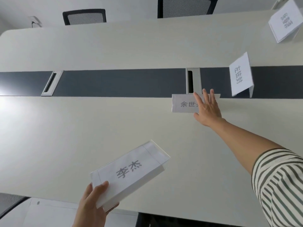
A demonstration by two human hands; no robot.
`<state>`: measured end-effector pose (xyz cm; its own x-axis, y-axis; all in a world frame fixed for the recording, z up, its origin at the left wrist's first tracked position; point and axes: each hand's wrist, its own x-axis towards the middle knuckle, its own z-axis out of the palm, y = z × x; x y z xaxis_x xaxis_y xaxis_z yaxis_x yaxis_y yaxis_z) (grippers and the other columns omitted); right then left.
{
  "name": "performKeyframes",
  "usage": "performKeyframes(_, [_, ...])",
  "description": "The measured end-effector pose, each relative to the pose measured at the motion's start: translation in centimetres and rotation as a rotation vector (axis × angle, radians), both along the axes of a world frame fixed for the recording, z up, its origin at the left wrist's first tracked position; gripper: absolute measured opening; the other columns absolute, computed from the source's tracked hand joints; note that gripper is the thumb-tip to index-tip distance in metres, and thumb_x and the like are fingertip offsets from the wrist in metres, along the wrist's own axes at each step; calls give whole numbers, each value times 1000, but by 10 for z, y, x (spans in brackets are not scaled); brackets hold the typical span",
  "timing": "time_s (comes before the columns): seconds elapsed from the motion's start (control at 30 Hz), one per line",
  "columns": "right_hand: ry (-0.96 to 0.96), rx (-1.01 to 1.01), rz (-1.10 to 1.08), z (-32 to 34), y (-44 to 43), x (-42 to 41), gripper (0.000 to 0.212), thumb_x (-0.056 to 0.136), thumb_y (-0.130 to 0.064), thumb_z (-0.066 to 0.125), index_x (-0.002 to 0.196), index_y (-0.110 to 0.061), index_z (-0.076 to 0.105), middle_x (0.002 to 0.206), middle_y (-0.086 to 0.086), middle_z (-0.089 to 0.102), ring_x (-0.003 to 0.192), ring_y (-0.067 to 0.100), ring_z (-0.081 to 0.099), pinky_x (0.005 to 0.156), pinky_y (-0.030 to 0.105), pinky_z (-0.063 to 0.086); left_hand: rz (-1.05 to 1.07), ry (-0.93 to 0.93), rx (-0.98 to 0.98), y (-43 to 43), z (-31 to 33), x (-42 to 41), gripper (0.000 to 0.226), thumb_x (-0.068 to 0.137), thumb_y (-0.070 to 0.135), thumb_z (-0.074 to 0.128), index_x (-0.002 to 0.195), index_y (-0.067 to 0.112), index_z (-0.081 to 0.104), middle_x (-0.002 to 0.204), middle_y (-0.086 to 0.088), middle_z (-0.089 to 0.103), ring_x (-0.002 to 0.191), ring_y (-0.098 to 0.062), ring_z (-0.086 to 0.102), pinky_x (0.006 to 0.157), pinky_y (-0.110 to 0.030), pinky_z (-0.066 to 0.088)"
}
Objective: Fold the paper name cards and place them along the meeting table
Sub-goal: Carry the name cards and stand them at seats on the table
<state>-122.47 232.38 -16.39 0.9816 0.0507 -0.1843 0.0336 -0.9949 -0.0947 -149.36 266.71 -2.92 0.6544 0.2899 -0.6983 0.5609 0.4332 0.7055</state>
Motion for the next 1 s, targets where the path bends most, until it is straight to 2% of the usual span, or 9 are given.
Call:
performKeyframes(0.1, [26,-23,-3,3,2,0,89,85,-31,58,153,-26,0,162,15,-1,147,42,-9,116,50,20,10,-3,0,0,1,-3,24,85,14,52,108,17,61,95,-11,61,82,-32,56,69,-39,43])
performKeyframes(0.27, [53,-9,22,18,2,-5,89,86,-30,59,153,-26,1,162,15,-1,148,38,-4,116,50,23,-8,-34,-4,1,11,-10,48,66,18,67,114,17,61,99,-10,64,84,-31,57,68,-39,43])
performKeyframes(0.33, [-25,77,33,28,10,-17,81,86,-27,59,152,-23,12,161,16,8,148,36,4,113,50,28,-12,-57,-4,1,14,-14,50,65,20,65,115,18,61,99,-9,65,83,-29,58,69,-39,43])
performKeyframes(0.43, [-103,413,-14,45,34,-50,58,86,-24,59,141,-16,42,148,11,41,137,29,36,102,43,41,-5,-93,-10,0,20,-23,45,69,19,64,114,17,61,102,-10,65,82,-28,58,70,-40,43])
performKeyframes(0.5, [22,681,-92,62,55,-80,41,86,-28,63,125,-15,59,127,6,63,118,23,58,96,37,47,-3,-113,-21,-1,26,-31,46,68,20,65,113,16,62,101,-9,66,82,-26,58,70,-39,43])
performKeyframes(0.57, [220,941,-156,82,78,-113,27,86,-34,65,109,-18,67,110,5,71,103,22,67,91,40,51,5,-139,-16,-1,33,-41,43,66,22,66,108,17,63,100,-8,68,85,-25,60,72,-40,44])
performKeyframes(0.67, [544,1188,-196,107,109,-158,32,90,-46,57,105,-20,66,105,9,72,93,22,70,92,49,53,19,-173,-26,3,39,-64,40,65,27,66,104,18,65,103,-7,71,89,-24,62,76,-41,45])
performKeyframes(0.8, [923,1326,-96,132,143,-206,60,85,-67,42,125,-27,61,120,5,70,110,25,66,93,50,53,20,-196,-37,16,41,-104,66,58,36,71,121,21,62,119,-10,69,104,-29,61,81,-42,47])
performKeyframes(1.0, [1112,1304,51,160,205,-268,53,79,-54,53,121,-24,66,120,10,69,105,28,67,84,48,51,133,-164,-32,62,38,-175,71,53,39,72,120,16,62,106,-13,71,86,-26,65,70,-39,48])
